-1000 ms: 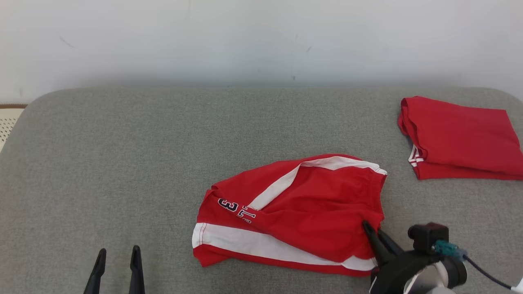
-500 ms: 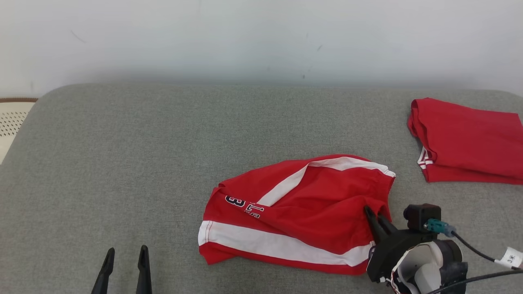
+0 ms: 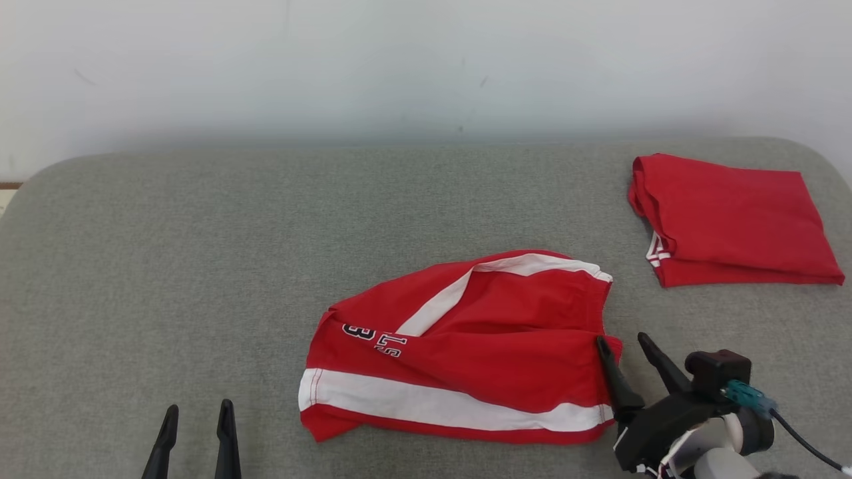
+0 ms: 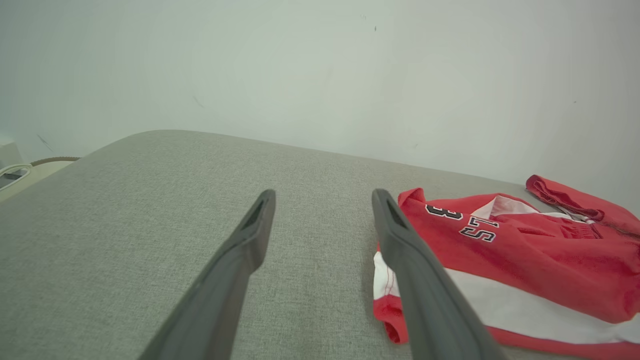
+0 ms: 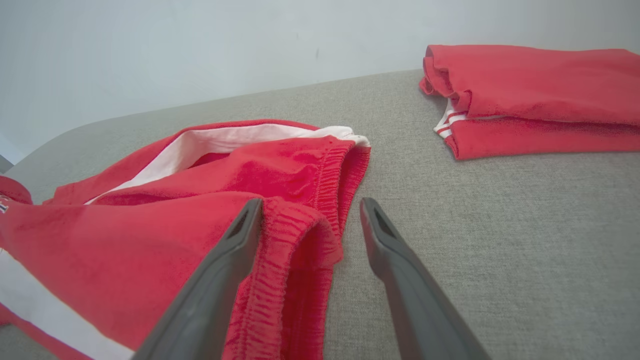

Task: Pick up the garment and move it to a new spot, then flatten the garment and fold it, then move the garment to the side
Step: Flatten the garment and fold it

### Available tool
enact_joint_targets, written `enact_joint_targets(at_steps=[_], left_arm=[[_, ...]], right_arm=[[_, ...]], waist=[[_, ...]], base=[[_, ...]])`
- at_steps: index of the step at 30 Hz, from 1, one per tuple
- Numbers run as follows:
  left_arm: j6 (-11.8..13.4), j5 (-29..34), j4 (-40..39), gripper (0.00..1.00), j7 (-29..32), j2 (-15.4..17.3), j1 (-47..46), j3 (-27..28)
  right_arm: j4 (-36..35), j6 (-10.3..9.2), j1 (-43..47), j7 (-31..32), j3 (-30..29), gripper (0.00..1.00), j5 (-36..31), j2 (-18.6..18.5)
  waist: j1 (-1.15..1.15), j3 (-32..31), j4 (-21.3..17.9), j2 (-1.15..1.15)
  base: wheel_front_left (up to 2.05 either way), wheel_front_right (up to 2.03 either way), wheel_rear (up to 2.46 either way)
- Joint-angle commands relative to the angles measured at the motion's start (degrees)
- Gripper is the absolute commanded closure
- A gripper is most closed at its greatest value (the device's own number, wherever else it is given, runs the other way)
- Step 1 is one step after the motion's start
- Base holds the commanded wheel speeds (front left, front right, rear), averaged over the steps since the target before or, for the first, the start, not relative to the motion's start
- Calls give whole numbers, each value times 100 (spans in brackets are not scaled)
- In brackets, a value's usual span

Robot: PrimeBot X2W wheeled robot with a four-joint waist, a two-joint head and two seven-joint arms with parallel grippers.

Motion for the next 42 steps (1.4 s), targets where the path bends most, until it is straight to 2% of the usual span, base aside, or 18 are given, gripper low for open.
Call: enact_joint_targets(at_steps=[1, 11, 22, 27, 31, 42], left_arm=[[13, -7, -24, 0, -21, 0, 91, 27], [50, -20, -80, 0, -21, -4, 196, 66], [149, -3, -94, 0, -21, -6, 444, 168], [164, 106, -19, 0, -21, 0, 492, 200], [197, 312, 147, 0, -20, 153, 540, 189], [255, 335, 201, 0, 46, 246, 513, 181]], right_arm=[[-116, -5, 93, -56, -52, 0, -36, -29], [-1255, -5, 833, -188, -894, 0, -496, 176], [-2176, -5, 1709, -59, -1264, 0, -833, 492], [-2373, -5, 1877, 50, -1237, 0, -1021, 615], [-2492, -5, 1974, 128, -1186, 0, -1137, 674], [-2562, -5, 1994, 235, -1128, 0, -1194, 699]], waist=[[0, -2, -62, 0], [0, -116, -172, 0], [0, -359, -197, 0], [0, -418, -207, 0], [0, -488, -197, 0], [0, -542, -148, 0]], base=[[0, 0, 0], [0, 0, 0], [0, 0, 0], [0, 0, 0], [0, 0, 0], [0, 0, 0]])
